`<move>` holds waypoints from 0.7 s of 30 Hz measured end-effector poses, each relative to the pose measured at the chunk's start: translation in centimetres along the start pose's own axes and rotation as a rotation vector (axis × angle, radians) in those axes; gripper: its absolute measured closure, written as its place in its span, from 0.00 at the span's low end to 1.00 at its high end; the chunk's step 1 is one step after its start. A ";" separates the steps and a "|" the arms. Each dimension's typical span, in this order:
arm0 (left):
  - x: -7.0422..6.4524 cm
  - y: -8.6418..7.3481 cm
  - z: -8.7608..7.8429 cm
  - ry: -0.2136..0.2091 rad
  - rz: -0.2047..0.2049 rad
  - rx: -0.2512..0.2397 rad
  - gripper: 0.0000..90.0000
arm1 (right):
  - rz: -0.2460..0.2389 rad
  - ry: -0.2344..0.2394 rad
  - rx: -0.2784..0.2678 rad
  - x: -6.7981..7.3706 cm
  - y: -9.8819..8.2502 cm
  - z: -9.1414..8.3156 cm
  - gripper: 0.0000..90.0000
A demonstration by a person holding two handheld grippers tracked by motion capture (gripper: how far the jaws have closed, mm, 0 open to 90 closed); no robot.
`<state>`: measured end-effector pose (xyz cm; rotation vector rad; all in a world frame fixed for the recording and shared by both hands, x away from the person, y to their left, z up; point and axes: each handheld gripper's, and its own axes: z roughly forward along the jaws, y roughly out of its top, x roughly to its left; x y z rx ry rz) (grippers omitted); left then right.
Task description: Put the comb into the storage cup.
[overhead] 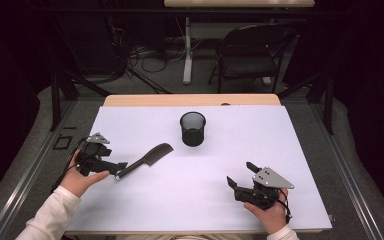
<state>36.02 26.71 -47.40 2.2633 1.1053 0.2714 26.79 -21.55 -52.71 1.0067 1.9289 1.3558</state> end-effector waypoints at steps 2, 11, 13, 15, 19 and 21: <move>0.2 0.2 0.1 0.004 0.003 0.015 0.19 | 0.000 0.001 0.003 0.0 0.0 0.1 0.20; 0.3 1.3 0.3 0.019 0.019 0.078 0.22 | -0.005 -0.002 0.014 -0.1 -0.1 0.2 0.20; 0.2 1.8 0.2 0.028 0.024 0.097 0.24 | -0.007 0.001 0.015 -0.1 -0.1 0.2 0.20; 0.2 2.0 0.1 0.032 0.029 0.104 0.25 | -0.008 0.000 0.016 -0.1 -0.1 0.2 0.20; 0.1 2.5 0.0 0.045 0.024 0.103 0.26 | -0.005 0.002 0.020 0.0 -0.2 0.2 0.20; 0.1 2.7 0.0 0.044 0.024 0.112 0.26 | -0.006 0.003 0.020 0.0 -0.2 0.3 0.20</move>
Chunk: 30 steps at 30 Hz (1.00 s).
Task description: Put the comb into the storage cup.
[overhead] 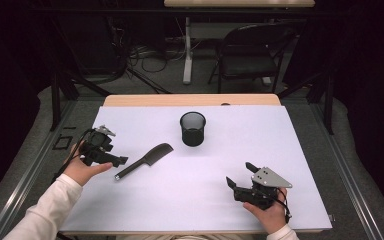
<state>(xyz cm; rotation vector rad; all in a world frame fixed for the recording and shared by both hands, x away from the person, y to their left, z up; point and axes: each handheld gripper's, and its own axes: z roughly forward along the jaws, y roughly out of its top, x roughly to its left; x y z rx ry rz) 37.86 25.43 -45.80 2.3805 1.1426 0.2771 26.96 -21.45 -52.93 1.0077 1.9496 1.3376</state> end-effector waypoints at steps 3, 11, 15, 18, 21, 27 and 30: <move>-0.1 0.3 0.0 0.005 0.008 0.007 0.26 | -0.003 0.000 0.004 0.0 0.0 0.0 0.20; -0.1 1.1 0.4 0.005 0.024 0.030 0.27 | -0.002 0.005 0.009 0.0 0.0 0.2 0.20; -0.2 1.5 0.7 0.004 0.027 0.049 0.28 | 0.001 0.007 0.010 0.1 -0.1 0.2 0.20; -0.1 1.9 0.9 0.001 0.032 0.074 0.29 | -0.004 0.006 0.012 0.0 -0.1 0.2 0.20; 0.1 2.3 1.2 0.002 0.030 0.093 0.30 | -0.003 0.006 0.011 0.0 -0.1 0.2 0.20; 0.2 3.0 1.7 -0.001 0.030 0.119 0.33 | 0.000 0.007 0.014 0.0 -0.1 0.2 0.20; 0.1 3.2 2.1 -0.004 0.030 0.125 0.36 | 0.002 0.009 0.016 0.0 -0.1 0.3 0.20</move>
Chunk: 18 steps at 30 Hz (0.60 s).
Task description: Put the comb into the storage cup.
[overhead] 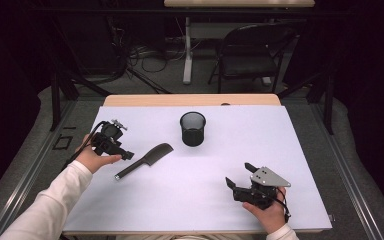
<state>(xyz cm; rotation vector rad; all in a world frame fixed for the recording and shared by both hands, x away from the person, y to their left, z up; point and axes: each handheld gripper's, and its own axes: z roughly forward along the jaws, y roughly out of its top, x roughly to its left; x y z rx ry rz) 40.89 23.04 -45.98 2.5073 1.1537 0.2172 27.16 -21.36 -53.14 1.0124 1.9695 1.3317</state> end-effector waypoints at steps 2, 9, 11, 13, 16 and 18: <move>-0.1 0.1 0.2 0.001 0.007 0.011 0.37 | 0.000 0.000 0.001 0.0 0.0 0.0 0.20; -0.1 0.4 0.9 0.009 0.020 0.036 0.46 | 0.000 0.000 0.000 0.0 0.0 0.0 0.20; -0.1 0.5 1.0 0.010 0.023 0.045 0.47 | 0.001 -0.001 0.000 0.0 0.0 0.1 0.20; -0.1 0.5 1.2 0.013 0.027 0.051 0.47 | -0.001 0.000 0.000 0.0 0.0 0.1 0.20; -0.1 0.6 1.4 0.014 0.027 0.062 0.48 | -0.002 0.001 0.003 0.0 0.0 0.1 0.20; 0.0 0.6 1.7 0.021 0.027 0.070 0.48 | -0.002 0.001 0.003 0.0 0.0 0.0 0.20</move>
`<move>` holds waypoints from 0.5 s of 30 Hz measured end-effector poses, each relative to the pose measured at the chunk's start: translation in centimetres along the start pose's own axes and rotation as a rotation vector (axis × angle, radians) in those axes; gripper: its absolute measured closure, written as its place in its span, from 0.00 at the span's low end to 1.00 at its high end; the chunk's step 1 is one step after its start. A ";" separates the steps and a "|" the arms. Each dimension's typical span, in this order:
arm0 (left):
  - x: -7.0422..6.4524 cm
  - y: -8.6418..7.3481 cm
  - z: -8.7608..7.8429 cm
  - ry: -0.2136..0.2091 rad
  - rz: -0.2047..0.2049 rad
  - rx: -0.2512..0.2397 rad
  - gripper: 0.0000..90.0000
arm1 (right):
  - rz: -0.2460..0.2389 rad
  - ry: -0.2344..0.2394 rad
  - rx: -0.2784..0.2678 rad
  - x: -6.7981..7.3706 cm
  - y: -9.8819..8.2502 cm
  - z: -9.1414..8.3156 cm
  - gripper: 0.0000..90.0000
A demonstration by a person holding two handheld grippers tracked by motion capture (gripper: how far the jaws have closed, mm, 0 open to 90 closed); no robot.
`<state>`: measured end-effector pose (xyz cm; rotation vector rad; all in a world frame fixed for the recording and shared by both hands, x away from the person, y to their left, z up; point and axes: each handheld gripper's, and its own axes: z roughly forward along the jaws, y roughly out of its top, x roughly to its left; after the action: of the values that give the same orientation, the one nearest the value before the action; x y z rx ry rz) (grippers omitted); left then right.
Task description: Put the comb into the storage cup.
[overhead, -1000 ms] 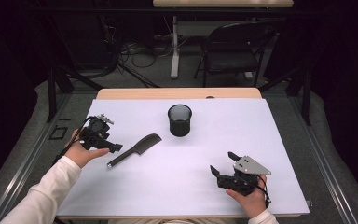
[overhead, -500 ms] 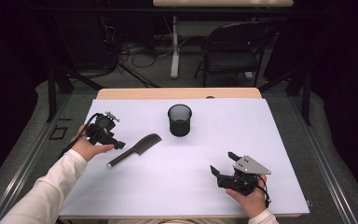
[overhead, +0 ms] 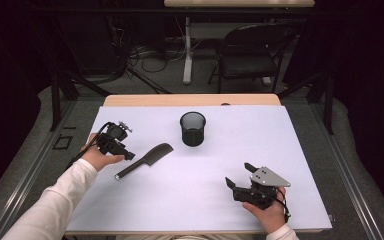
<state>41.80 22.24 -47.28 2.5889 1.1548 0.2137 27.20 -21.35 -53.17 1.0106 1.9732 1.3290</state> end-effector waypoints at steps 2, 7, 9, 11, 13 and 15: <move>0.0 0.1 0.3 -0.002 0.002 0.012 0.48 | 0.000 0.001 0.000 0.0 0.0 0.0 0.20; 0.1 0.1 0.9 -0.007 -0.001 0.041 0.50 | -0.002 0.001 0.001 0.0 0.0 0.0 0.20; 0.1 0.2 1.0 -0.004 -0.001 0.046 0.50 | -0.003 0.002 0.000 0.0 0.0 0.0 0.20; 0.0 0.2 1.1 -0.007 0.000 0.043 0.52 | -0.004 0.003 0.000 0.0 0.0 0.0 0.21; 0.0 0.3 1.2 -0.009 0.003 0.046 0.53 | -0.004 0.003 0.001 0.0 0.0 0.0 0.21; -0.1 0.3 1.4 -0.018 0.001 0.050 0.54 | -0.004 0.004 0.001 0.0 0.0 0.0 0.21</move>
<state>42.27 21.69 -48.54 2.6289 1.1674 0.1628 27.23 -21.34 -53.22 1.0050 1.9779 1.3286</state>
